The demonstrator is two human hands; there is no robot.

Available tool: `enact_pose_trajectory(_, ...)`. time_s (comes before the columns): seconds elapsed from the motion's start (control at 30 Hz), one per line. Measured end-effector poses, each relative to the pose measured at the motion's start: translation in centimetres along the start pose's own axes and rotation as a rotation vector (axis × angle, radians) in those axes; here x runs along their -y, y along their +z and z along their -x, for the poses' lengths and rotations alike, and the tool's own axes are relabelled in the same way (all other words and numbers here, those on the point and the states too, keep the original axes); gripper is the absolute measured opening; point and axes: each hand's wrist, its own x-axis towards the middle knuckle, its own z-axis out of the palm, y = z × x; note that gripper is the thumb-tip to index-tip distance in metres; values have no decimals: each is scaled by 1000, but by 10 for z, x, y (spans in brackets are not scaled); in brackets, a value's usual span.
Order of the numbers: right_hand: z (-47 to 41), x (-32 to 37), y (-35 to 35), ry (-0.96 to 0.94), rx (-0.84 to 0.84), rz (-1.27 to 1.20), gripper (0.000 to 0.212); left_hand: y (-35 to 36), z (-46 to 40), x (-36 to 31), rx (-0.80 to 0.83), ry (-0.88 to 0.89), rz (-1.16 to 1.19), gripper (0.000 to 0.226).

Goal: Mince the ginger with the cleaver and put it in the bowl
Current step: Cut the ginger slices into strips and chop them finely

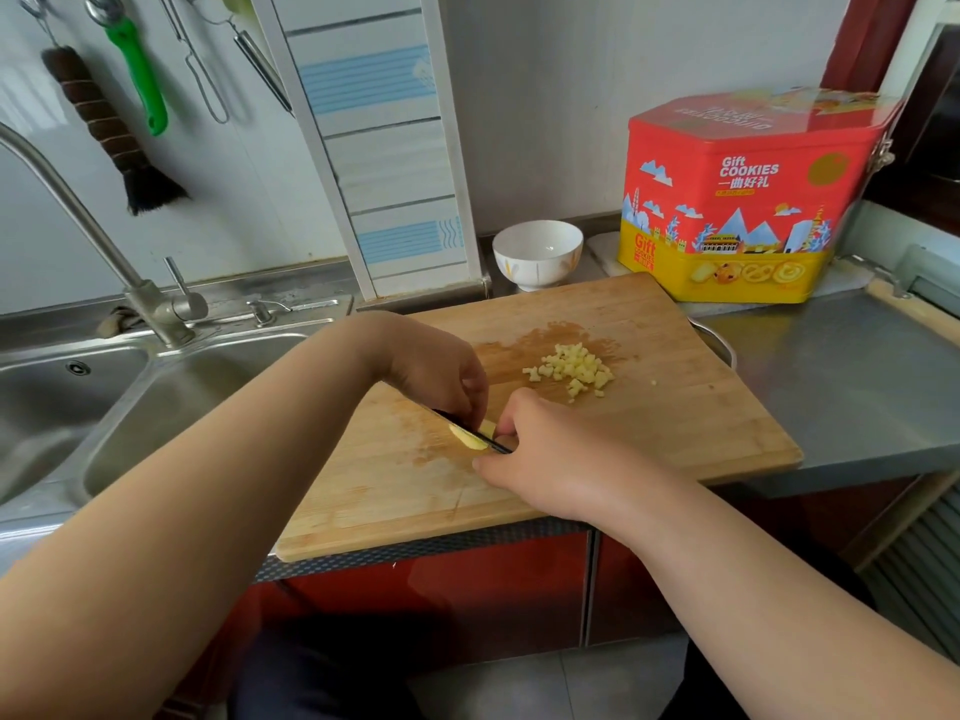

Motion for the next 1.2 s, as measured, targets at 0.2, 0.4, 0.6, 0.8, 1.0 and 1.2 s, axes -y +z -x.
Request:
enact_pose_trajectory(0.2,6,7,-1,-58,-26,-23,31,2,-5,-5,21,-22,-32,19)
enact_pose_trajectory(0.4,8,10,-2,-72,-55,-38,29,-1,-14,-9,104,-58,-15,19)
enact_pose_trajectory(0.6,12,11,-6,-89,-112,-7,30,0,-22,-15,78,-54,-159,30)
enact_pose_trajectory(0.8,11,7,-9,-50,-80,-46,39,-14,4,-5,-436,73,-3,23)
enact_pose_trajectory(1.0,2,-6,-18,2,-50,-220,34,7,35,16,-1459,263,-19,21)
enact_pose_trajectory(1.2,-4,-18,-33,33,-53,-364,29,75,18,33,-1606,357,97,19)
